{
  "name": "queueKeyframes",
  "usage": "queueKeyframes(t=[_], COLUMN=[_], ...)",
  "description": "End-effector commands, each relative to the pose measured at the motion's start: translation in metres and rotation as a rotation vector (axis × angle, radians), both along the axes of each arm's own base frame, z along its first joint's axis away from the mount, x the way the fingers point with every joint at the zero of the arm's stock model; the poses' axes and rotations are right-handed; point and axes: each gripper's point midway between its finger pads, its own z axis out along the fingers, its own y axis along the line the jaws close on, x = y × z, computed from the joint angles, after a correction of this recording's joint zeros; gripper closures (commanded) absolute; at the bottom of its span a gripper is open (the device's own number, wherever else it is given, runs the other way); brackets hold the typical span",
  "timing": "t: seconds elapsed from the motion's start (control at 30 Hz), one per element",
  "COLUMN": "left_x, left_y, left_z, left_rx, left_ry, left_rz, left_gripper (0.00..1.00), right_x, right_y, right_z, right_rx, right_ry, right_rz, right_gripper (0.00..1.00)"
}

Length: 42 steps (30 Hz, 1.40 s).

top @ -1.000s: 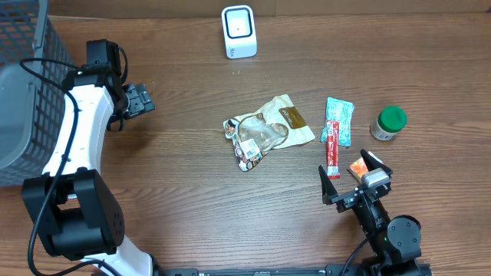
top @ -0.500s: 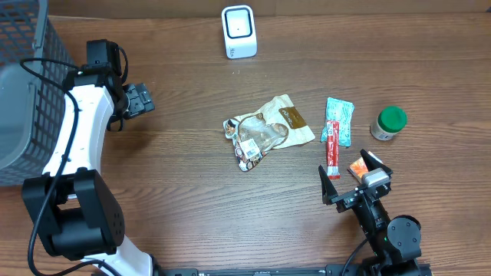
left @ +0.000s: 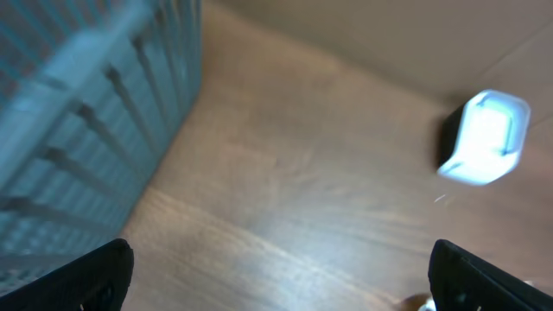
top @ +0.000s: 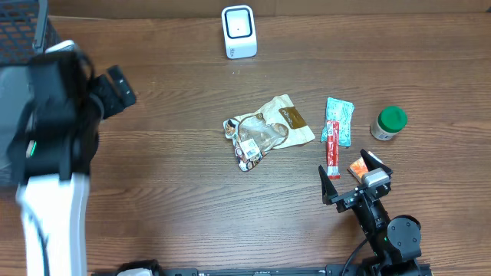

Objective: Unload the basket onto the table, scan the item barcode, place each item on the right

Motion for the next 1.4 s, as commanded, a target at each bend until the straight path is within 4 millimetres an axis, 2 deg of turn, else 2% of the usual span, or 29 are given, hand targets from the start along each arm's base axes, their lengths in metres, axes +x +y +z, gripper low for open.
queueKeyframes(t=[0.0,0.2,0.4,0.57,0.93,1.13,1.37], left_x=[-0.032,-0.063,-0.074,-0.095,-0.143,-0.153,-0.16], left_y=[-0.002,-0.004,-0.005,-0.007,-0.012,-0.009,-0.01], left_z=[0.043,0.074,0.062,0.029,-0.068,-0.114,-0.153], left_rx=[0.036,0.047,0.045,0.042,0.036,0.041,0.036], left_ry=[-0.135,-0.249,-0.237,-0.205,-0.133,-0.074,-0.019], left_rz=[-0.006,-0.004,-0.004,-0.004,-0.005,0.008,0.008], left_gripper=[0.0,0.0,0.0,0.0,0.0,0.0,0.0], right_x=[0.001,0.001,0.001,0.001,0.001,0.001,0.001], right_y=[-0.003,-0.003,-0.003,-0.003,-0.003,-0.003,-0.003], right_z=[-0.002,-0.002,-0.002,-0.002,-0.002,-0.002,-0.002], right_rx=[0.008,0.008,0.008,0.008,0.008,0.008,0.007], right_ry=[-0.002,-0.002,-0.002,-0.002,-0.002,-0.002,-0.002], right_rz=[-0.015,-0.015,-0.015,-0.015,-0.015,-0.015,-0.015], right_gripper=[0.0,0.0,0.0,0.0,0.0,0.0,0.0])
